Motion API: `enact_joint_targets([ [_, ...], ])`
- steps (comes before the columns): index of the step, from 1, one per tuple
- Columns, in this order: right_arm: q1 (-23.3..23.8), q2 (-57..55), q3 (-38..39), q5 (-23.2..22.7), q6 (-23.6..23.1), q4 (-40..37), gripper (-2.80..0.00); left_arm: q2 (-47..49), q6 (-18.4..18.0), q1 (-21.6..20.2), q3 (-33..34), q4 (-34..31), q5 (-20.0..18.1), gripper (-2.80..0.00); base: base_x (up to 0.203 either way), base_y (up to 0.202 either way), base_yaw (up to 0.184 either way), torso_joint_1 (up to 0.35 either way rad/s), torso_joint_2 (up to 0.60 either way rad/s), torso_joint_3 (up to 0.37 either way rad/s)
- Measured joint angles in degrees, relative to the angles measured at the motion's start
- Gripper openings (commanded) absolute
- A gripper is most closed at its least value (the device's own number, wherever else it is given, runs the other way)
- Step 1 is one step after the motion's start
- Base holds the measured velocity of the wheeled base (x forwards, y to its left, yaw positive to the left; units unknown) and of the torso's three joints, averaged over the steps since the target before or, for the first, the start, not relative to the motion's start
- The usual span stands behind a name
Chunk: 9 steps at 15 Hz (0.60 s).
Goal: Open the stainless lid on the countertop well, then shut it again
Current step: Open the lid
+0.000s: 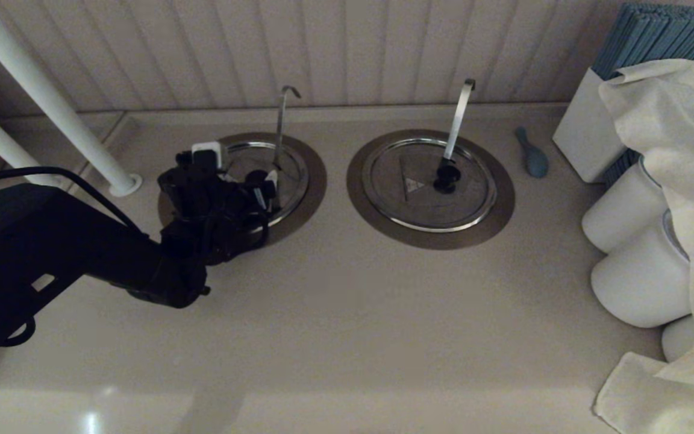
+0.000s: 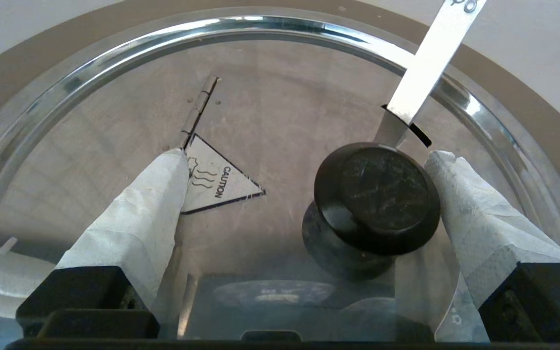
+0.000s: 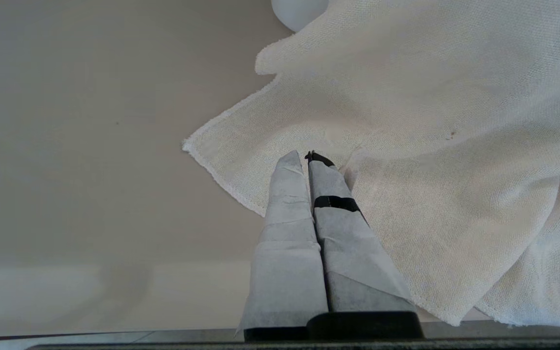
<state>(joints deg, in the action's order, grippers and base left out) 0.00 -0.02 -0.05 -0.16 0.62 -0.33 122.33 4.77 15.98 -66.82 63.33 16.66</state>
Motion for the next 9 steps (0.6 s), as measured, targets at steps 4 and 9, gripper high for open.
enact_joint_targets([
  [4, 0.0, 0.0, 0.0, 0.0, 0.0, 0.0, -2.8, -0.2, 0.2, -0.2, 0.0, 0.0, 0.0, 0.0, 0.0, 0.0, 0.0, 0.0, 0.0, 0.0],
  [9, 0.0, 0.0, 0.0, 0.0, 0.0, 0.0, -2.8, -0.9, 0.2, -0.2, -0.1, 0.0, 0.0, 0.0, 0.0, 0.0, 0.0, 0.0, 0.0, 0.0],
])
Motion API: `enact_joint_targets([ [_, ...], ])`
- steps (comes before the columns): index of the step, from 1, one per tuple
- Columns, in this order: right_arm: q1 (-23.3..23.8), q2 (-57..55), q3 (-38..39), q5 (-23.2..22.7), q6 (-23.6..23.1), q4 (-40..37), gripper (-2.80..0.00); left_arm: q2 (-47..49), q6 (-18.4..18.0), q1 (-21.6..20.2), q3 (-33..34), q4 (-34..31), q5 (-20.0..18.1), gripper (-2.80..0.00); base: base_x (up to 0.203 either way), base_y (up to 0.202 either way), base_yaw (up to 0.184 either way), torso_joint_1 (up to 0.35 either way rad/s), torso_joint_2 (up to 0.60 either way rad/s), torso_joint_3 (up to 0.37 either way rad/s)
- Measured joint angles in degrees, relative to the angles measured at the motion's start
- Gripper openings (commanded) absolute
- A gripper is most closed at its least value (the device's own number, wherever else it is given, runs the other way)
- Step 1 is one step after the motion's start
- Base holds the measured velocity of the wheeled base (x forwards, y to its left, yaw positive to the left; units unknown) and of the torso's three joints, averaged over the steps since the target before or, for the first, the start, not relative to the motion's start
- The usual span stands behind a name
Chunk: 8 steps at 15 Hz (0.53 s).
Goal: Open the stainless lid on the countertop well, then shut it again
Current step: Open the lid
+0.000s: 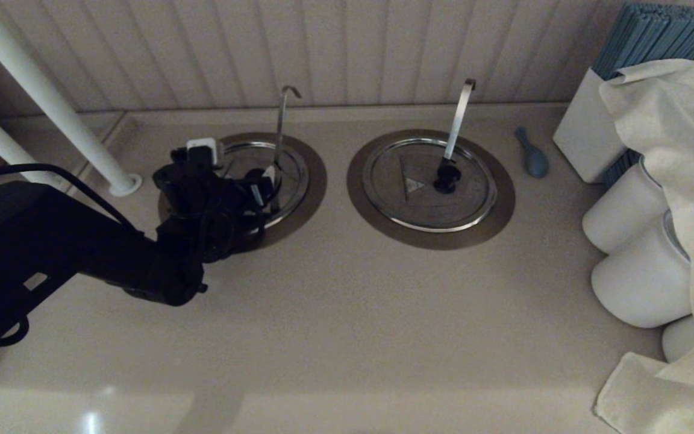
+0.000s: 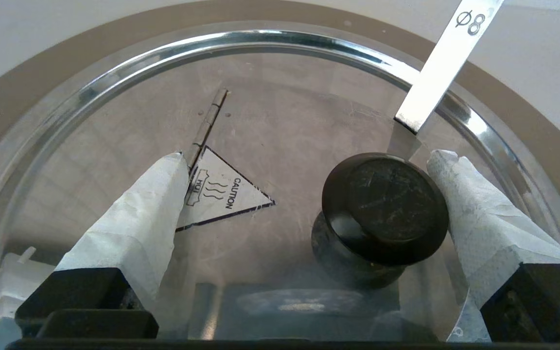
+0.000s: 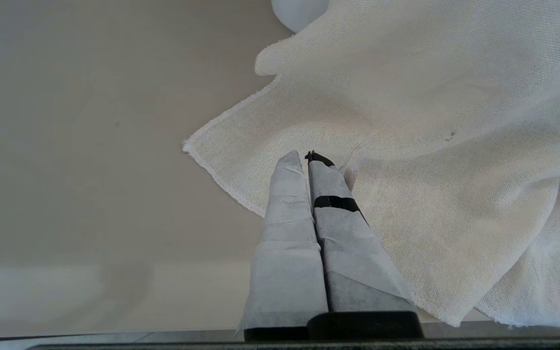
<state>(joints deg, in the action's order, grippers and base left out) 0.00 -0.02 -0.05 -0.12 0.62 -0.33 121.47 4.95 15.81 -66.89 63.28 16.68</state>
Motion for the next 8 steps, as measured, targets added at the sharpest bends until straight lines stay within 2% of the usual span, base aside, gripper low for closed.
enact_joint_targets([
  [8, 0.0, 0.0, 0.0, 0.0, 0.0, 0.0, -2.8, -1.8, 1.2, -0.2, 0.0, -0.2, 0.0, 0.0, 0.0, 0.0, 0.0, 0.0, 0.0, 0.0],
])
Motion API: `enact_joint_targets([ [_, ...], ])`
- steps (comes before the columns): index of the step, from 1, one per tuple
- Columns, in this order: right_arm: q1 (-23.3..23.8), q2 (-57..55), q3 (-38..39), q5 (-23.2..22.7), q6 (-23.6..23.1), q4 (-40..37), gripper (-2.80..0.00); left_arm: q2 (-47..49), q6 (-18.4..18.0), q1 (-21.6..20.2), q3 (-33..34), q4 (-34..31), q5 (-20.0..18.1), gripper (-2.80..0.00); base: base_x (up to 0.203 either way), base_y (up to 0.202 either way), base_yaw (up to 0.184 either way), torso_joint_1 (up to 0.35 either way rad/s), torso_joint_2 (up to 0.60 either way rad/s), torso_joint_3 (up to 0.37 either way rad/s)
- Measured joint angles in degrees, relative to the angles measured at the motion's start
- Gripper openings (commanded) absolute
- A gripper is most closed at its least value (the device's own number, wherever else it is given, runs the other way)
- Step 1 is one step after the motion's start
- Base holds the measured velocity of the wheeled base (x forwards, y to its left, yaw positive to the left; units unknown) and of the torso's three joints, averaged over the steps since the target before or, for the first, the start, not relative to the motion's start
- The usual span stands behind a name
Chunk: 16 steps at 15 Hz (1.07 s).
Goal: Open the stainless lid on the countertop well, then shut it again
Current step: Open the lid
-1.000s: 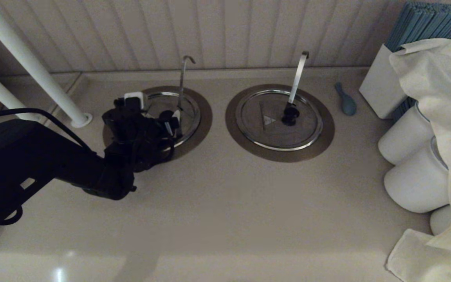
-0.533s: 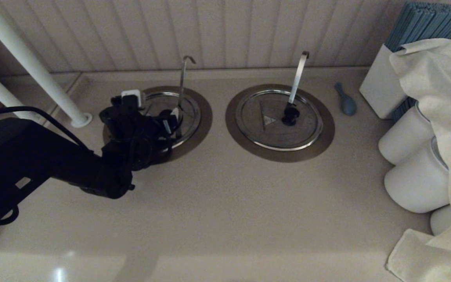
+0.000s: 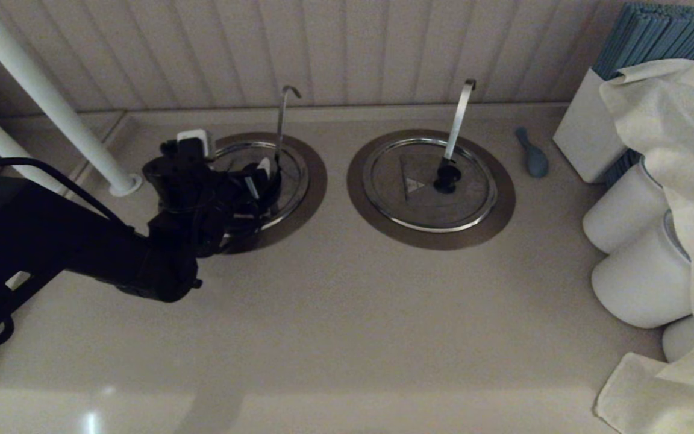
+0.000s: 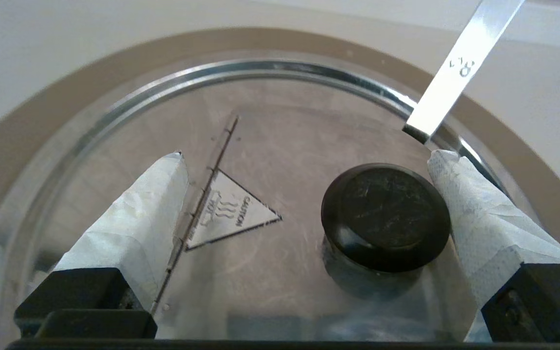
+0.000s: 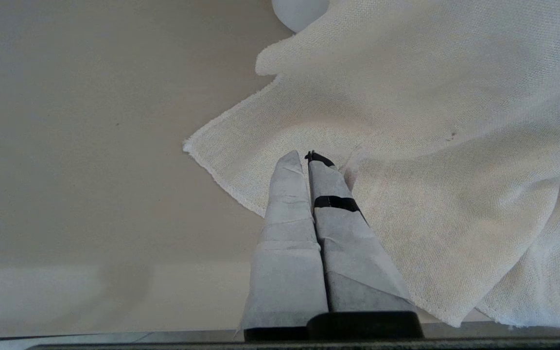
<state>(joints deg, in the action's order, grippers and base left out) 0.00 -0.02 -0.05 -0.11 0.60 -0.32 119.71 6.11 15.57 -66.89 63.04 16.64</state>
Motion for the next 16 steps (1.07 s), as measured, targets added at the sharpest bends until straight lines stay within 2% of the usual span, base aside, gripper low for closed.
enact_joint_targets([
  [16, 0.0, 0.0, 0.0, 0.0, 0.0, 0.0, -2.8, -2.9, 1.4, -4.2, -1.3, -0.4, -1.3, 0.0, 0.0, 0.0, 0.0, 0.0, 0.0, 0.0],
])
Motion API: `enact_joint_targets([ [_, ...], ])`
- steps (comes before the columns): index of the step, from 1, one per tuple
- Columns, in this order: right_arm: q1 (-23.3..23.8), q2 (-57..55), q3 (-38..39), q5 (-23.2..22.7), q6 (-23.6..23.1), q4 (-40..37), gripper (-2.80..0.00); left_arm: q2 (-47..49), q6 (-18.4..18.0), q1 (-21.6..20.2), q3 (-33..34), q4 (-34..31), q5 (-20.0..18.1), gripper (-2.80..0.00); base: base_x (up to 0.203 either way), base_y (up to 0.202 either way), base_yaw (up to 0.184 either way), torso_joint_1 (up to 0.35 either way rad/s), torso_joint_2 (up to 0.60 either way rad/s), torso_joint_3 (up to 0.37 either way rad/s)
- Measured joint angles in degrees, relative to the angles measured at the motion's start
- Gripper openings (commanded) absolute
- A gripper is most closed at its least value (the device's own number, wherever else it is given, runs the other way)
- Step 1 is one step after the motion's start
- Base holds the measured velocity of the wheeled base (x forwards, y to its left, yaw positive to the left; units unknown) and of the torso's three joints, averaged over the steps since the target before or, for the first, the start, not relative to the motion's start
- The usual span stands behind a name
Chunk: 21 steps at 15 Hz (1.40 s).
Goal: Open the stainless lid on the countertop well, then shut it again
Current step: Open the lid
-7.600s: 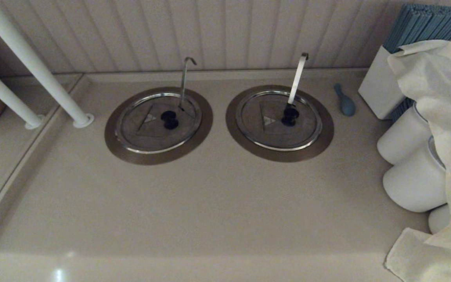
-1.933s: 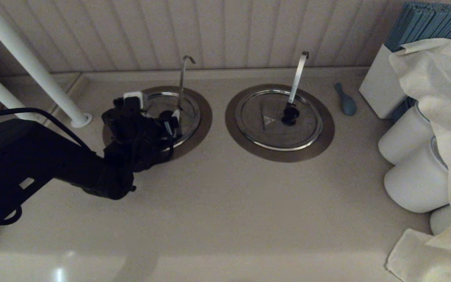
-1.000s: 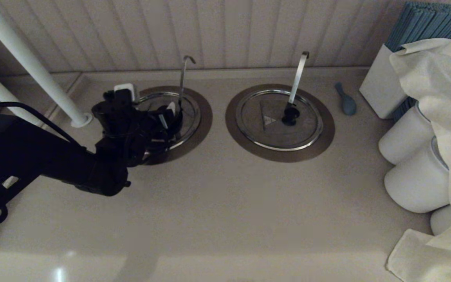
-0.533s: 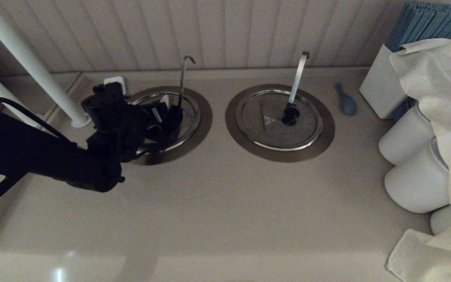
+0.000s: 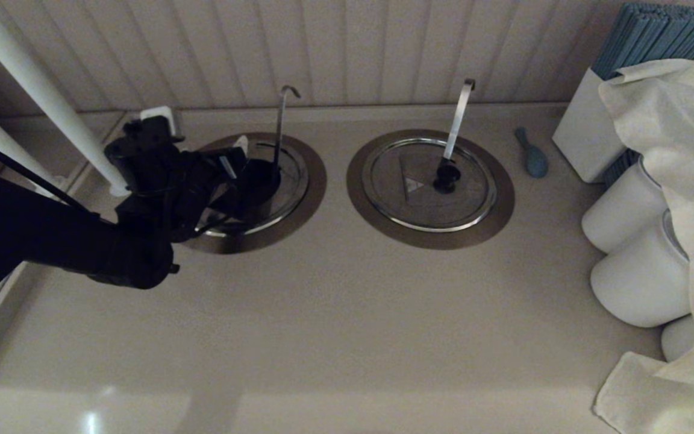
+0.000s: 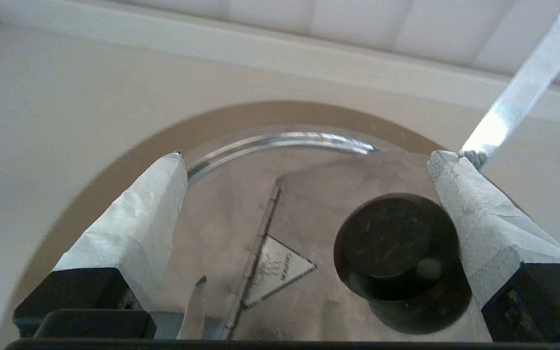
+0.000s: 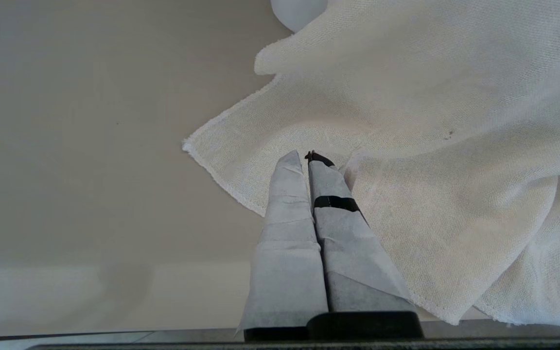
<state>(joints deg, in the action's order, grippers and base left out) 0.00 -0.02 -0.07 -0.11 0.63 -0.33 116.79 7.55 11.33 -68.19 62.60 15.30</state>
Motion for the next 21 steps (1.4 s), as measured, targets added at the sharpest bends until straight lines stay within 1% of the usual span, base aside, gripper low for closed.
enact_joint_targets([
  [1, 0.0, 0.0, 0.0, 0.0, 0.0, 0.0, -2.8, -0.3, 0.3, -0.2, -0.1, -0.8, -0.1, 0.0, 0.0, 0.0, 0.0, 0.0, 0.0, 0.0],
  [4, 0.0, 0.0, 0.0, 0.0, 0.0, 0.0, -2.8, -1.5, 3.1, -1.4, -0.4, -3.0, -1.4, 0.0, 0.0, 0.0, 0.0, 0.0, 0.0, 0.0],
  [9, 0.0, 0.0, 0.0, 0.0, 0.0, 0.0, -2.8, -2.2, 3.4, -3.7, -1.0, -3.3, -2.3, 0.0, 0.0, 0.0, 0.0, 0.0, 0.0, 0.0],
  [17, 0.0, 0.0, 0.0, 0.0, 0.0, 0.0, -2.8, -1.9, 3.5, -6.7, -2.4, -4.4, -2.4, 0.0, 0.0, 0.0, 0.0, 0.0, 0.0, 0.0],
  [19, 0.0, 0.0, 0.0, 0.0, 0.0, 0.0, -2.8, -2.4, 4.5, -7.8, -3.0, -5.0, -2.7, 0.0, 0.0, 0.0, 0.0, 0.0, 0.0, 0.0],
  [21, 0.0, 0.0, 0.0, 0.0, 0.0, 0.0, -2.8, -3.2, 6.3, -7.6, -3.0, -7.2, -3.5, 0.0, 0.0, 0.0, 0.0, 0.0, 0.0, 0.0],
])
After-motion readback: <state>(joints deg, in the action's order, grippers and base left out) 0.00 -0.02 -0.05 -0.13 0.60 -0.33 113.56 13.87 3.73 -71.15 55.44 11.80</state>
